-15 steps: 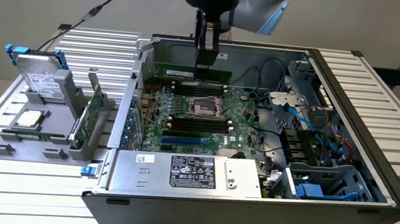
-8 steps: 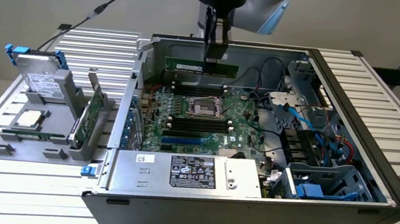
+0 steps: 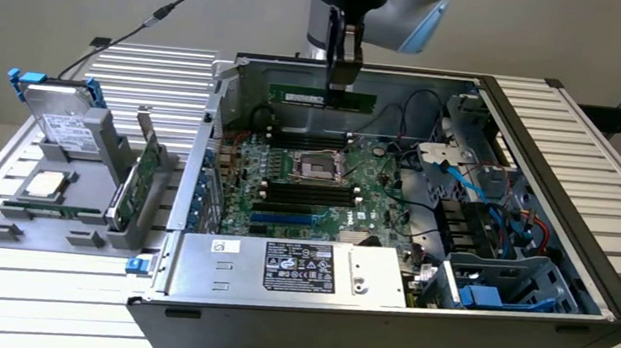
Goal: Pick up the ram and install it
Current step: 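Pick up the ram and move it above insertion slot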
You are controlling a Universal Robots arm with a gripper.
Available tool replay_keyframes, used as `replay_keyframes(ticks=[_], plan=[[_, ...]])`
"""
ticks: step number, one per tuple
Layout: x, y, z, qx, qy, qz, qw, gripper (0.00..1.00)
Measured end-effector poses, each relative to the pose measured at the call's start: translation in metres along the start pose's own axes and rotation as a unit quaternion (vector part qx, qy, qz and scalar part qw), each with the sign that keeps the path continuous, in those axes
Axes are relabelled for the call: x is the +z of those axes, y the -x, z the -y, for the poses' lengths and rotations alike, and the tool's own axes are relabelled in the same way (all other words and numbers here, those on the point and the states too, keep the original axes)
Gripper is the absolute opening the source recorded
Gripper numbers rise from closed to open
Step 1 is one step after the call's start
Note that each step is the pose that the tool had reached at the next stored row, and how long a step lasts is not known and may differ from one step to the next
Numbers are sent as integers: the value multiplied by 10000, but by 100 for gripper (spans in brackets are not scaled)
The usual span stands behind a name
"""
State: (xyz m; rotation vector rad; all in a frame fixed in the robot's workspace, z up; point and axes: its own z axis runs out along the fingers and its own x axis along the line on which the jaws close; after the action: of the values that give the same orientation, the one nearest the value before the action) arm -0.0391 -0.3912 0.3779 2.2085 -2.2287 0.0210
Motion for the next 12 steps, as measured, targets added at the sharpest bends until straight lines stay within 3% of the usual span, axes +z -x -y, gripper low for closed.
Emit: replay_keyframes(ticks=[2, 7, 10, 12], plan=[[13, 4, 10, -1, -33, 1, 10000, 13], [44, 7, 12, -39, -162, 1, 9999, 13], [80, 22, 11, -48, -195, 2, 9998, 13], [110, 27, 11, -50, -200, 2, 9998, 13]])
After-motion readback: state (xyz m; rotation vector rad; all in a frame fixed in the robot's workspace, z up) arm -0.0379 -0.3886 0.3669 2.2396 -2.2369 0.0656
